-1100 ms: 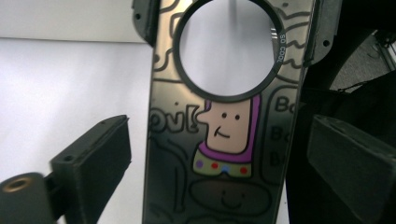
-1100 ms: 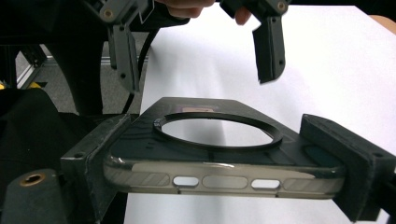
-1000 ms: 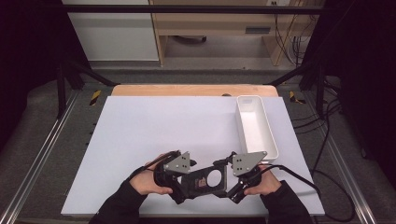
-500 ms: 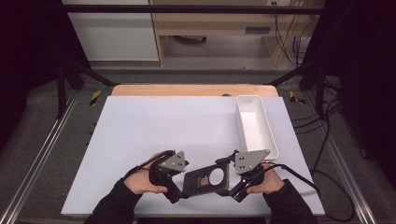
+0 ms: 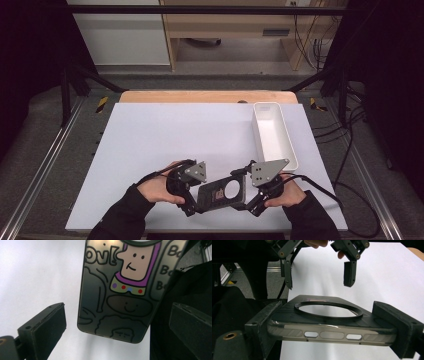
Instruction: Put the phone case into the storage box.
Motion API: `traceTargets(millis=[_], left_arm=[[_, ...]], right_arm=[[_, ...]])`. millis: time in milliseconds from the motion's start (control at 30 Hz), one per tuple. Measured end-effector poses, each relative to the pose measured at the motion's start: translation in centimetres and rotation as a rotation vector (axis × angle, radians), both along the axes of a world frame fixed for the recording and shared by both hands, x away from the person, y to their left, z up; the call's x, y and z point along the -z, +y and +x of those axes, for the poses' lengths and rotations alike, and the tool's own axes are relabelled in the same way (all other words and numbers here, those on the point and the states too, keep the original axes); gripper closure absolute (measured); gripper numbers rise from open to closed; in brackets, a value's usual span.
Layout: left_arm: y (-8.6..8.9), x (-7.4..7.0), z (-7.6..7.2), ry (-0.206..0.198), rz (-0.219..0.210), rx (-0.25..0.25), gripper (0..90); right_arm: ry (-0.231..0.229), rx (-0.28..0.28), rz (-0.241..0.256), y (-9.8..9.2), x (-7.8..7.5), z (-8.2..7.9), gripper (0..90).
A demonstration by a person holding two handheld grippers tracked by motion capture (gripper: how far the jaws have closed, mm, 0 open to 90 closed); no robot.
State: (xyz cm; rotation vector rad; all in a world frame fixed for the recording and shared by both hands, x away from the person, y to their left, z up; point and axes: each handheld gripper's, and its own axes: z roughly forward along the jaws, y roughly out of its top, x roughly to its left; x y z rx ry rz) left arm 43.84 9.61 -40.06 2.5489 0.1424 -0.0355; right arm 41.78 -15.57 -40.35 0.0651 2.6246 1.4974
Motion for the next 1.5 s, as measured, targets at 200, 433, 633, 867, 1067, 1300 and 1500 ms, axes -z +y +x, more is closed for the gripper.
traceTargets(millis=[200,433,633,867,1067,1300,1500], left_arm=[[-0.7,0.0,0.0,-0.002,0.015,0.017,0.7],[-1.2,0.2,-0.2,-0.015,0.029,0.035,0.7],[-1.5,0.4,-0.2,-0.019,0.036,0.042,0.7],[-1.8,0.7,0.0,-0.020,0.051,0.045,0.8],[-2.0,0.9,0.0,-0.028,0.071,0.046,1.4],[-2.2,1.2,0.1,-0.033,0.094,0.042,2.3],[-2.5,1.4,0.1,-0.036,0.110,0.045,4.4]], right_arm=[[0.007,-0.001,-0.017,0.1,-0.3,0.2,12.3],[0.010,-0.011,-0.050,0.6,-0.7,0.4,12.3],[0.013,-0.018,-0.080,1.2,-1.2,0.6,12.3],[0.008,-0.030,-0.117,1.8,-1.6,0.9,12.4],[0.003,-0.037,-0.142,2.2,-2.1,0.9,12.4],[-0.009,-0.049,-0.167,3.0,-2.8,0.9,12.4],[-0.014,-0.056,-0.174,3.4,-3.0,0.9,12.4]])
